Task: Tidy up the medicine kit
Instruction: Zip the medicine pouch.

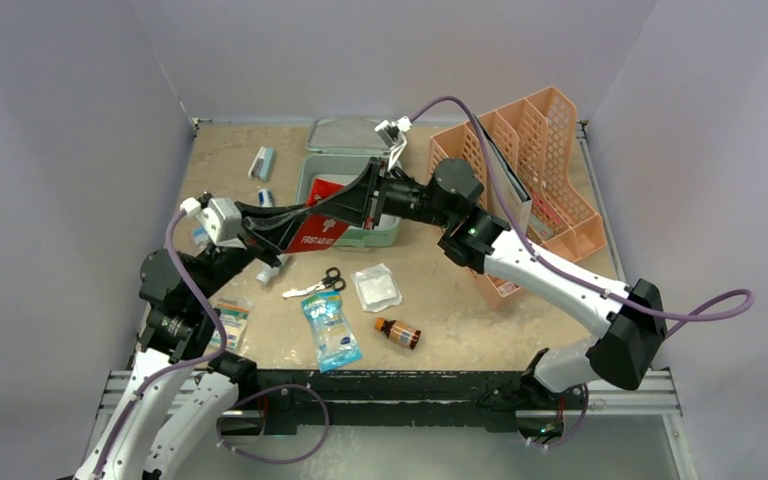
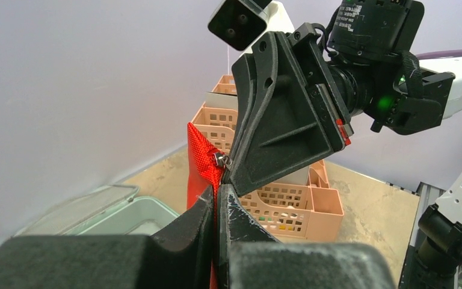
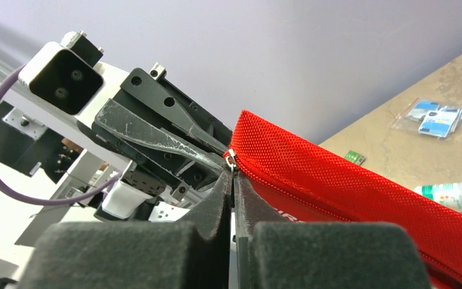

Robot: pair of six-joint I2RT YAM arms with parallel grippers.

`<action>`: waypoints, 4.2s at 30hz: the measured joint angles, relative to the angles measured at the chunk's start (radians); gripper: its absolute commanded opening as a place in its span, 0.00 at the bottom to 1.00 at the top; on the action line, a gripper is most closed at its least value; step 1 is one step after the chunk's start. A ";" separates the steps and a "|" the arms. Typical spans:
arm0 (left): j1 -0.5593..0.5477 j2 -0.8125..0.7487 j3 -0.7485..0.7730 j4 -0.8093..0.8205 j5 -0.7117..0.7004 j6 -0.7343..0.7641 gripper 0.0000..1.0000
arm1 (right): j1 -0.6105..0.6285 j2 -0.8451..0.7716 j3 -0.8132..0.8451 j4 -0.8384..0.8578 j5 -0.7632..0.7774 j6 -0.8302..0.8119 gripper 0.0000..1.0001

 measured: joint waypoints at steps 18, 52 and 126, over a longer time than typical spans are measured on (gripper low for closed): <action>0.000 0.050 0.052 -0.177 -0.095 -0.101 0.38 | 0.000 -0.028 0.002 -0.178 0.078 -0.233 0.00; 0.000 0.346 0.341 -0.535 -0.186 -0.328 0.55 | 0.000 0.050 0.015 -0.222 0.115 -0.317 0.00; 0.006 0.360 0.632 -0.768 -0.060 -0.241 0.00 | -0.040 0.056 -0.029 -0.412 0.182 -0.435 0.00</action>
